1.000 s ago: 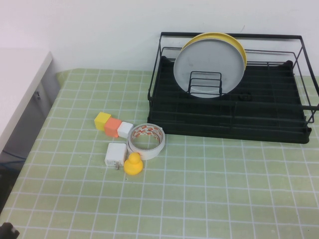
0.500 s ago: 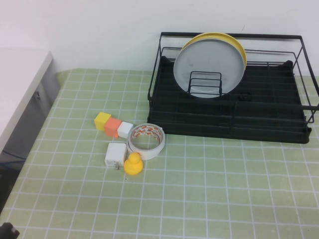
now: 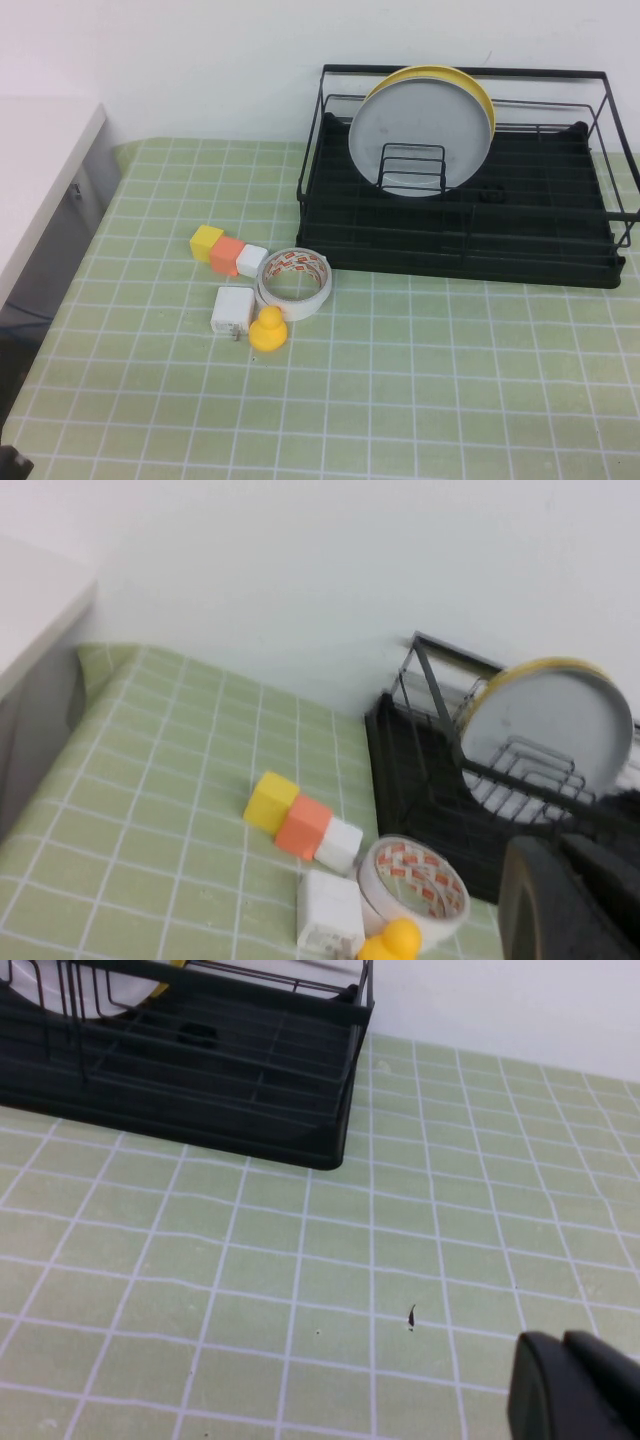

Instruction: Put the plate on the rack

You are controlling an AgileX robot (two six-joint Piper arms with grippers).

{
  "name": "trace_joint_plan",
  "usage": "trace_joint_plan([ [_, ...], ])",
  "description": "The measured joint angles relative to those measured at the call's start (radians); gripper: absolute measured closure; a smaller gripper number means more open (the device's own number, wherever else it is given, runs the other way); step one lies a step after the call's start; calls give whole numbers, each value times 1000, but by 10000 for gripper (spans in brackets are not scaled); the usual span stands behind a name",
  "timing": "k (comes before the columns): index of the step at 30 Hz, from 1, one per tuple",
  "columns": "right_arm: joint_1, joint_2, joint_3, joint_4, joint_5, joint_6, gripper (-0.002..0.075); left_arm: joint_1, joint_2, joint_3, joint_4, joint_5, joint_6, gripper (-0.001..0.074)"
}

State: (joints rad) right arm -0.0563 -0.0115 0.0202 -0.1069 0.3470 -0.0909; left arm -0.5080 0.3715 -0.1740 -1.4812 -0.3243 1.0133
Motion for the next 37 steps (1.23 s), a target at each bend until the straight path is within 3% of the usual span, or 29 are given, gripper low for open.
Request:
trace_joint_plan([
  [4, 0, 0, 0, 0, 0, 0, 720, 107, -12, 99, 611, 61, -655, 736],
  [7, 0, 0, 0, 0, 0, 0, 720, 221, -69, 136, 1103, 249, -1115, 736],
  [9, 0, 0, 0, 0, 2, 0, 720, 281, -136, 142, 1325, 430, -1369, 736],
  [11, 0, 0, 0, 0, 2, 0, 720, 323, -200, 149, 1429, 566, -1502, 736],
  [13, 0, 0, 0, 0, 2, 0, 720, 349, -260, 160, 1481, 613, -1505, 736],
  [21, 0, 0, 0, 0, 2, 0, 720, 360, -380, 193, 1466, 600, -1151, 736],
  [37, 0, 0, 0, 0, 2, 0, 720, 363, -381, 191, 1426, 641, -1121, 737],
])
